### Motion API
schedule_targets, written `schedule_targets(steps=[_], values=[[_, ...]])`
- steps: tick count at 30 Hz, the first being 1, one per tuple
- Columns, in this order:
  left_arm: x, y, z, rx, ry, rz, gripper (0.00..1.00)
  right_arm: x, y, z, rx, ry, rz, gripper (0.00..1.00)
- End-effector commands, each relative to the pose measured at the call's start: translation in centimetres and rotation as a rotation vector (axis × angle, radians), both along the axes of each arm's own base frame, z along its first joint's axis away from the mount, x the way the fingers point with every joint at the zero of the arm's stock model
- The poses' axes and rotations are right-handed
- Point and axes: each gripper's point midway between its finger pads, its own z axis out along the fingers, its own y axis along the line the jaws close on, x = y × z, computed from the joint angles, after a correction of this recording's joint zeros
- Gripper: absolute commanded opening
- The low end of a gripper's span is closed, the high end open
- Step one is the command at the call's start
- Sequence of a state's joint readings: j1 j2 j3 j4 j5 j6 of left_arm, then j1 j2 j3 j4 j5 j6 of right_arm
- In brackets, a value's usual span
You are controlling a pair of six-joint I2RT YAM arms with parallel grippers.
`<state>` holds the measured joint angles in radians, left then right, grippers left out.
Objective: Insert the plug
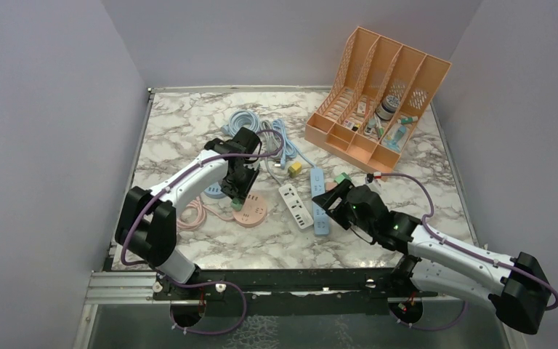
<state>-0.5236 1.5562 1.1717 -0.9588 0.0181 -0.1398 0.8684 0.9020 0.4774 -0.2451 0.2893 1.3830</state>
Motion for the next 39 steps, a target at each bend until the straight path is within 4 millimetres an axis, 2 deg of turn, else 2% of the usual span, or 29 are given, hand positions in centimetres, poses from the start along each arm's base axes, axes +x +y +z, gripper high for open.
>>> schedule_targets(steps=[1, 11, 18, 30, 39], values=[[-0.2, -0.1, -1.1, 0.015, 0.042, -0.003, 0.20, 0.3, -1.1, -0.4, -0.025, -0.008, -0.048, 0.69], [0.6, -0.2, -1.9, 0.032, 0.039, 0.006, 0.18, 0.3, -1.3, -0.4, -0.028, -0.008, -0.050, 0.69], [0.9, -0.4, -1.3, 0.017, 0.011, 0.011, 0.00, 0.2, -1.4, -0.6, -0.029, -0.002, -0.053, 0.68], [1.1, -0.4, 1.2, -0.016, -0.057, 0.026, 0.00, 0.1, -1.1, -1.0, -0.025, 0.012, -0.043, 0.68], [0.9, 0.1, 0.1, 0.020, -0.030, 0.029, 0.00, 0.0, -1.1, -1.3, -0.025, 0.019, -0.046, 0.68]])
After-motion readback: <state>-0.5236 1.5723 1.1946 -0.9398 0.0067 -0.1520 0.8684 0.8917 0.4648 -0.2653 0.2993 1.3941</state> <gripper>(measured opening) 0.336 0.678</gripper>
